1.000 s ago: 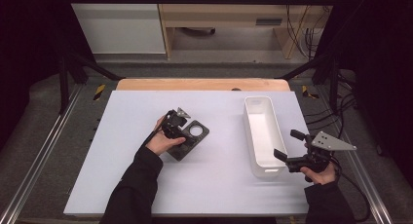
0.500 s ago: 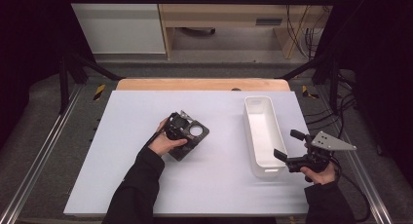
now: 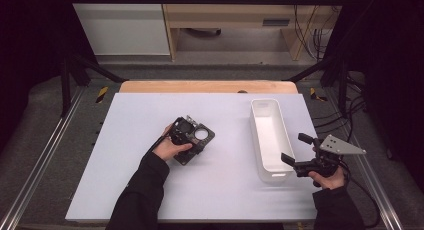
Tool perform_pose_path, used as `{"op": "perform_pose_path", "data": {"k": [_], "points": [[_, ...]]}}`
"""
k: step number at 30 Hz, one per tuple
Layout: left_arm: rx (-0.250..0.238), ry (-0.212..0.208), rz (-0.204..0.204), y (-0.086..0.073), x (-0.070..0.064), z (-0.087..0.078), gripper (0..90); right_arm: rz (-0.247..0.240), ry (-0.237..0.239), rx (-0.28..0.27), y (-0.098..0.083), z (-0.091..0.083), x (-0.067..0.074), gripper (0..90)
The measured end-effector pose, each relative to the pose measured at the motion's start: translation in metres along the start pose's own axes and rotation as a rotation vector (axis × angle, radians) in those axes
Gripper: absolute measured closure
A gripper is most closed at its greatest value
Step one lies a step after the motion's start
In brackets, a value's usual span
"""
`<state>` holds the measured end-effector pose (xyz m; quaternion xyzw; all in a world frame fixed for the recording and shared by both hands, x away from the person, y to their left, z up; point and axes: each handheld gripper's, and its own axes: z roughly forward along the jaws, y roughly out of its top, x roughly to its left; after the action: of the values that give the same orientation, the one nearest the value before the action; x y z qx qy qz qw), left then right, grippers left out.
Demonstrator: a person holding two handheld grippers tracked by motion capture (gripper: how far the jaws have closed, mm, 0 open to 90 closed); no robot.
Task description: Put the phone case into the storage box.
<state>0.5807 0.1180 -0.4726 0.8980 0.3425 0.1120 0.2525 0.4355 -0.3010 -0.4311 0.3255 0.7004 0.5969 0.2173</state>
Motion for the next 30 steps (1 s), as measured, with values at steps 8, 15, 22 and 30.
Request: {"op": "perform_pose_path", "data": {"k": [8,15,22,30], "points": [[0.002,0.005,0.007,-0.0004,-0.0009,-0.0006,6.7,0.0,0.0,0.001,0.0,0.0001,0.0,0.4],[0.012,0.016,0.022,0.0001,-0.0024,-0.0004,7.7,0.002,0.001,0.0,0.0002,0.0001,0.0002,0.4],[0.017,0.017,0.026,0.0005,-0.0031,-0.0005,8.3,0.005,0.001,0.001,0.0005,0.0,0.0006,0.4],[0.022,0.019,0.024,0.0011,-0.0036,-0.0002,8.9,0.005,0.003,-0.002,0.0008,0.0002,0.0006,0.4]]}}
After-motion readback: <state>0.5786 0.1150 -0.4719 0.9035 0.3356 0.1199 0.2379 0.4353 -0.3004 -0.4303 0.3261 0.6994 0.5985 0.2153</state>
